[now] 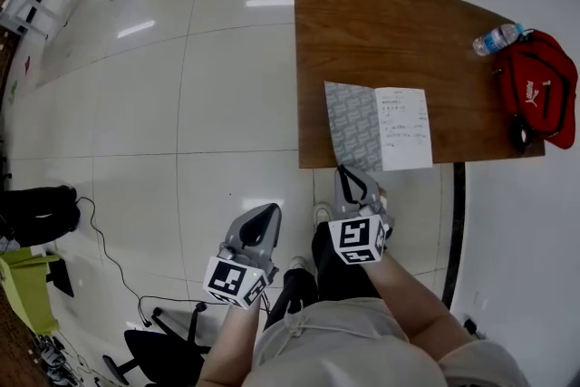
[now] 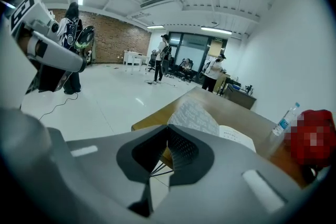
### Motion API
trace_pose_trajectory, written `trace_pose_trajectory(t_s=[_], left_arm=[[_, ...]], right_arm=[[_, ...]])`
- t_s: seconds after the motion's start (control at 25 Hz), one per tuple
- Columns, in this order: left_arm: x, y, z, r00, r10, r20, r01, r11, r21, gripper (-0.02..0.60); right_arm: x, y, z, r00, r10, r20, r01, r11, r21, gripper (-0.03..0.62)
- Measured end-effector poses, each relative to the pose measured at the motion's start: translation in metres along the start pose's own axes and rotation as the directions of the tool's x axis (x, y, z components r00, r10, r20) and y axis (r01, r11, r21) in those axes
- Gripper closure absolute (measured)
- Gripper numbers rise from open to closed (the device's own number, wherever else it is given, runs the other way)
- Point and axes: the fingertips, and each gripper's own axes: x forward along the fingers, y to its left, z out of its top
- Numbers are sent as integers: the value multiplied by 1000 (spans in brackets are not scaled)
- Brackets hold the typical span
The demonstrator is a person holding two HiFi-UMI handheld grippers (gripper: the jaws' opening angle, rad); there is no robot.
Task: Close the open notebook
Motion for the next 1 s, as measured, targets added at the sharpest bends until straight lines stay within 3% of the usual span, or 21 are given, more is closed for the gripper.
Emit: trace_pose_trajectory(t_s=[0.2,0.44,0.52,0.72,1.0], left_arm=[[-12,-19,10,999,-40,10,40,999,35,575],[3,-40,38,994,-95,56,91,994,66,575],[12,-49,46,991,-120,63,114,990,85,575],[37,-69,50,984,-171,46,166,980,106,575],[70,-87,34,979,-205,-14,205,974,96,575]], right_arm=[[-37,-23,12,997,-65,30,61,993,105,589],[-79,-67,11,984,-173,37,158,955,252,589],[-88,-86,3,979,-202,30,182,929,322,589],[-102,-132,-31,964,-265,-17,234,820,521,589],[-99,-182,-87,945,-306,-117,315,751,581,589]])
